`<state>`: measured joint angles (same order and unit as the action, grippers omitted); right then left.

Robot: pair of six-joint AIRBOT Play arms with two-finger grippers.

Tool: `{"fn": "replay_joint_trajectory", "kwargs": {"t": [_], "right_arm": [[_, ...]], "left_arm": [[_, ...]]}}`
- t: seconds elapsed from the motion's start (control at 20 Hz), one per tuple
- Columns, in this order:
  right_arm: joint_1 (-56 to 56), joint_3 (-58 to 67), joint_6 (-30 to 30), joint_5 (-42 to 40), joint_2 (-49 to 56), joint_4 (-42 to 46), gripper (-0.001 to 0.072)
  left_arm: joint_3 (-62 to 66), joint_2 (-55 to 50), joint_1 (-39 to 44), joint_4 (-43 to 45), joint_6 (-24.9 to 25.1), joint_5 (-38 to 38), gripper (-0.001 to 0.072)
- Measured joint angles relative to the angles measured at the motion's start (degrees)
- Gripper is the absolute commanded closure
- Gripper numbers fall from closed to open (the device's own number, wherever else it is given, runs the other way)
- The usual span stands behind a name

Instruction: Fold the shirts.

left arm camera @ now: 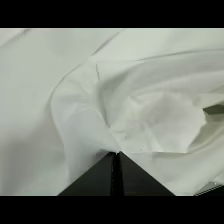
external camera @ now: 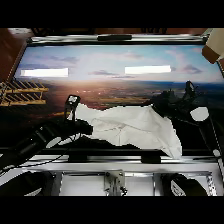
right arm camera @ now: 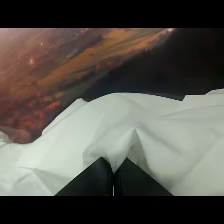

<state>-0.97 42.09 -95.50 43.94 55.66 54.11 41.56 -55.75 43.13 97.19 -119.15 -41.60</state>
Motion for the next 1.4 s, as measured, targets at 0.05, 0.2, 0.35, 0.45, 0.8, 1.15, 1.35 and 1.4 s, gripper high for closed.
{"fn": "replay_joint_trajectory", "kwargs": {"t": [0.05, 0.2, 0.35, 0.45, 0.8, 1.15, 1.35, 1.4], "right_arm": [[-0.2, 0.0, 1.6, -1.4, 0.9, -0.7, 0.0195], [0.5, 2.2, 7.7, -1.1, 1.6, 0.7, 0.0194], [0.5, 8.6, 15.2, 7.5, -0.4, 12.7, 0.0194], [-1.3, 12.0, 18.5, 14.6, -3.1, 21.9, 0.0194], [-16.6, 5.0, 21.2, 24.3, -9.5, 35.4, 0.0061], [-26.7, -0.5, 21.4, 18.8, -7.6, 38.8, 0.0061], [-27.7, -1.0, 22.6, 19.8, -6.1, 36.7, 0.0059], [-27.8, -1.0, 22.7, 19.7, -5.9, 37.5, 0.0059]], "left_arm": [[-0.1, -1.1, 0.0, 0.0, 0.0, 1.2, 0.0665], [-0.2, -3.6, 0.0, -0.3, 0.0, 2.2, 0.0665], [-0.2, -4.4, 0.0, -0.6, -0.1, 0.5, 0.0665], [-0.2, -4.6, 0.0, -0.7, -0.1, -0.7, 0.0665], [-0.2, -4.8, 0.0, -0.8, -0.1, -1.9, 0.0665], [-0.2, -4.8, 0.0, -0.8, -0.1, -2.2, 0.0665], [-0.2, -4.8, 0.0, -0.8, -0.1, -2.3, 0.0665], [-0.2, -4.8, 0.0, -0.8, -0.1, -2.2, 0.0665]]}}
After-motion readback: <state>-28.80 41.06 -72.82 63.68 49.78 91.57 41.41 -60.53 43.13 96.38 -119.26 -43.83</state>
